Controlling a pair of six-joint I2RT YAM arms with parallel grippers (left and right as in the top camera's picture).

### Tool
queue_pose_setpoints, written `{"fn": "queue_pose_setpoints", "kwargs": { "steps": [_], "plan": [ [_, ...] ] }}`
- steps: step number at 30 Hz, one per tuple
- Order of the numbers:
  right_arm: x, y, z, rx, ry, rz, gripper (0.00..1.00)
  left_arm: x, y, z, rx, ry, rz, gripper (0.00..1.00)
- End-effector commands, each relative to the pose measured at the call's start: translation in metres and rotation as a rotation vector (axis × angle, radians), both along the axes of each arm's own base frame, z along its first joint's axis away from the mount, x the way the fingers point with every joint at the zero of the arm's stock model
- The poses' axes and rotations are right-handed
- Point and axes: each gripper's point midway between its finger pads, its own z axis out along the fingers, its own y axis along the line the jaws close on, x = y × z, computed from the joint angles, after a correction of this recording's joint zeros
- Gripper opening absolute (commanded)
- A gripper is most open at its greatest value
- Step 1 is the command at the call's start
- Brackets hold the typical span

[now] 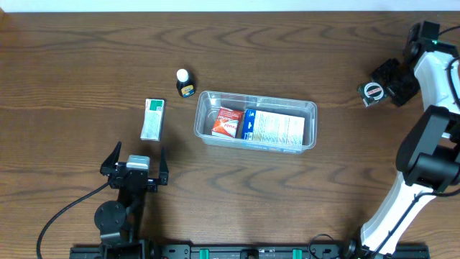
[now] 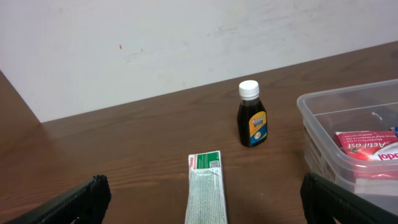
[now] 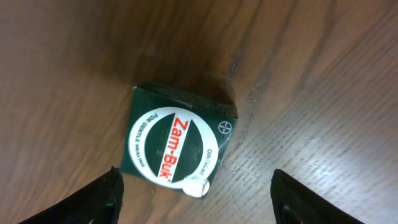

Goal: Pack container
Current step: 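Move the right gripper to the green Zam-Buk tin and grasp it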

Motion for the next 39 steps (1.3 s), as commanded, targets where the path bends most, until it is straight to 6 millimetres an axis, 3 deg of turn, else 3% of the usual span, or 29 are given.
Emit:
{"fn": "queue_pose_setpoints", "kwargs": {
  "steps": [1,9,27,35,39],
  "plan": [
    [-0.003,0.006,-0.024,0.004,0.054,-0.035,0.74,0.0,0.0,-0.016,-0.019,0.046,0.0,0.98],
    [0.003,0.01,-0.042,0.005,0.06,-0.023,0.76,0.0,0.0,-0.016,-0.019,0.046,0.0,0.98],
    [0.041,0.026,-0.036,-0.029,-0.074,0.055,0.84,0.0,0.0,-0.016,-0.019,0.046,0.0,0.98],
    [0.04,0.023,-0.045,-0.044,-0.055,0.055,0.84,0.0,0.0,-0.016,-0.019,0.046,0.0,0.98],
    [0.036,0.024,-0.053,-0.039,-0.033,0.059,0.79,0.0,0.0,-0.016,-0.019,0.046,0.0,0.98]
  ]
}}
